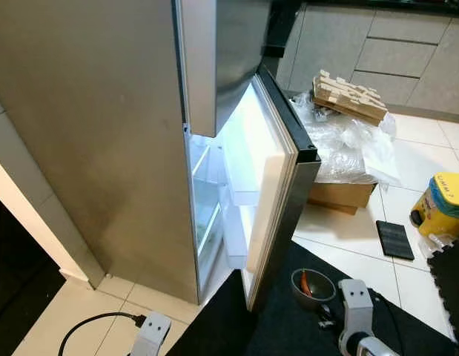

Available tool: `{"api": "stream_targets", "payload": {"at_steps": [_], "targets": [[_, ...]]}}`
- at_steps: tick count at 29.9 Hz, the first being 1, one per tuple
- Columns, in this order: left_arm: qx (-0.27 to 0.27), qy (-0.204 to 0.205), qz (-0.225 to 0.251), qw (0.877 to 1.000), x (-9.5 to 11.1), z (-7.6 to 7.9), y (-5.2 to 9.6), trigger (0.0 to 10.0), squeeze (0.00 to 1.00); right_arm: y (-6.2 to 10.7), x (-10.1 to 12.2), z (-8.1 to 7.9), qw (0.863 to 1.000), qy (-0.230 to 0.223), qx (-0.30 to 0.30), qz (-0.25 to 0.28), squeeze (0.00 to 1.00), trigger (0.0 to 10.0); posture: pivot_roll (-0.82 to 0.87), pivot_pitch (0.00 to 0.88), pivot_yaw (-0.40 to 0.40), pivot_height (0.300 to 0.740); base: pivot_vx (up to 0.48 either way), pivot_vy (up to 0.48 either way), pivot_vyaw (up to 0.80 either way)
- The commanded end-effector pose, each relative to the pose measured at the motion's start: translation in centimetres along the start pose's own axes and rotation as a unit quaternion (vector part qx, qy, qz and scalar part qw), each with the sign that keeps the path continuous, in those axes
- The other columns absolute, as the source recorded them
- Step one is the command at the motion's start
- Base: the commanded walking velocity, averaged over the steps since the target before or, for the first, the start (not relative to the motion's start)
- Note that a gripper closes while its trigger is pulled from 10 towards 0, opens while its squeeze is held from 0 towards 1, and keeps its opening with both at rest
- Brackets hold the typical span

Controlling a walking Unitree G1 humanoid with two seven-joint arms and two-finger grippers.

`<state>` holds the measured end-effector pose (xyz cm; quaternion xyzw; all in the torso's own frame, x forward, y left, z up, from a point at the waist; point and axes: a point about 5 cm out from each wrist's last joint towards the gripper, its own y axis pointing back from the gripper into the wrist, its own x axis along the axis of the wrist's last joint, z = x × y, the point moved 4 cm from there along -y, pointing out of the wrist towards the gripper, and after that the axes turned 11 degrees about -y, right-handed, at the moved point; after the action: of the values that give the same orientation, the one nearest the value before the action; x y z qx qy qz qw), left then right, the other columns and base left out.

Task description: Restocking fridge

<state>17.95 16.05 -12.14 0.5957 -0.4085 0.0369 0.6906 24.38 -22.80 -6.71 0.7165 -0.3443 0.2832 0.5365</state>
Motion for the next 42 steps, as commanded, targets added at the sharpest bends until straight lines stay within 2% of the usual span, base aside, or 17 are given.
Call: {"api": "stream_targets", "payload": {"at_steps": [1,5,8,9,11,13,14,17,19,25,31,36,42], "targets": [[0.002,0.0,-0.006,1.0,-0.3,-0.1,0.1,10.0,0.0,-0.5,1.5,-0.6,0.999,0.014,0.014,0.025,0.0,10.0,0.05,0.029,0.006,0.74,0.0,0.0,0.0],[0.002,-0.001,-0.006,1.0,-0.3,0.0,0.1,10.0,0.0,-0.9,2.6,-1.1,0.999,0.028,0.021,0.039,0.0,10.0,0.05,0.032,0.006,0.74,0.0,0.0,0.0],[0.001,-0.004,-0.006,1.0,-0.3,0.1,0.0,10.0,0.0,-1.8,4.1,-2.5,0.996,0.045,0.042,0.058,0.0,10.0,0.06,0.033,0.007,0.74,0.0,0.0,0.0],[0.001,-0.004,-0.006,1.0,-0.3,0.1,0.0,10.0,0.0,-1.8,4.1,-2.5,0.996,0.045,0.042,0.058,0.0,10.0,0.06,0.033,0.007,0.74,0.0,0.0,0.0],[0.0,-0.005,-0.006,1.0,-0.3,0.2,0.0,10.0,0.0,-2.3,4.8,-3.7,0.995,0.052,0.062,0.066,0.0,10.0,0.06,0.034,0.009,0.74,0.0,0.0,0.0],[0.0,-0.006,-0.006,1.0,-0.3,0.2,0.0,10.0,0.0,-2.5,5.0,-4.2,0.994,0.055,0.072,0.068,0.0,10.0,0.06,0.033,0.008,0.74,0.0,0.0,0.0],[0.0,-0.007,-0.006,1.0,-0.3,0.2,0.0,10.0,0.0,-2.8,5.4,-5.1,0.992,0.061,0.088,0.071,0.0,10.0,0.06,0.033,0.008,0.74,0.0,0.0,0.0],[0.0,-0.007,-0.005,1.0,-0.2,0.2,0.0,10.0,0.0,-3.0,5.8,-5.9,0.99,0.064,0.101,0.074,0.0,10.0,0.06,0.035,0.006,0.74,0.0,0.0,0.0],[0.001,-0.008,-0.003,1.0,-0.1,0.1,0.0,10.0,0.0,-3.4,6.5,-7.4,0.985,0.074,0.131,0.08,0.0,10.0,0.06,0.035,0.006,0.74,0.0,0.0,0.0],[0.001,-0.009,-0.001,1.0,0.1,0.1,-0.1,10.0,0.0,-4.0,7.9,-9.3,0.978,0.092,0.159,0.097,0.0,10.0,0.06,0.036,0.004,0.74,0.0,0.0,0.0],[0.001,-0.009,0.0,1.0,0.0,0.2,-0.1,10.0,0.0,-4.2,9.4,-9.8,0.975,0.101,0.158,0.116,0.0,10.0,0.07,0.039,0.002,0.74,0.0,0.0,0.0],[0.002,-0.008,0.001,1.0,0.1,0.2,-0.1,10.0,0.0,-4.5,11.7,-9.2,0.975,0.119,0.124,0.141,0.0,10.0,0.07,0.037,-0.003,0.74,0.0,0.0,0.0],[0.004,-0.008,0.001,1.0,0.0,0.2,0.0,10.0,0.0,-4.4,13.1,-9.0,0.972,0.122,0.117,0.161,0.0,10.0,0.07,0.033,-0.004,0.74,0.0,0.0,0.0]]}}
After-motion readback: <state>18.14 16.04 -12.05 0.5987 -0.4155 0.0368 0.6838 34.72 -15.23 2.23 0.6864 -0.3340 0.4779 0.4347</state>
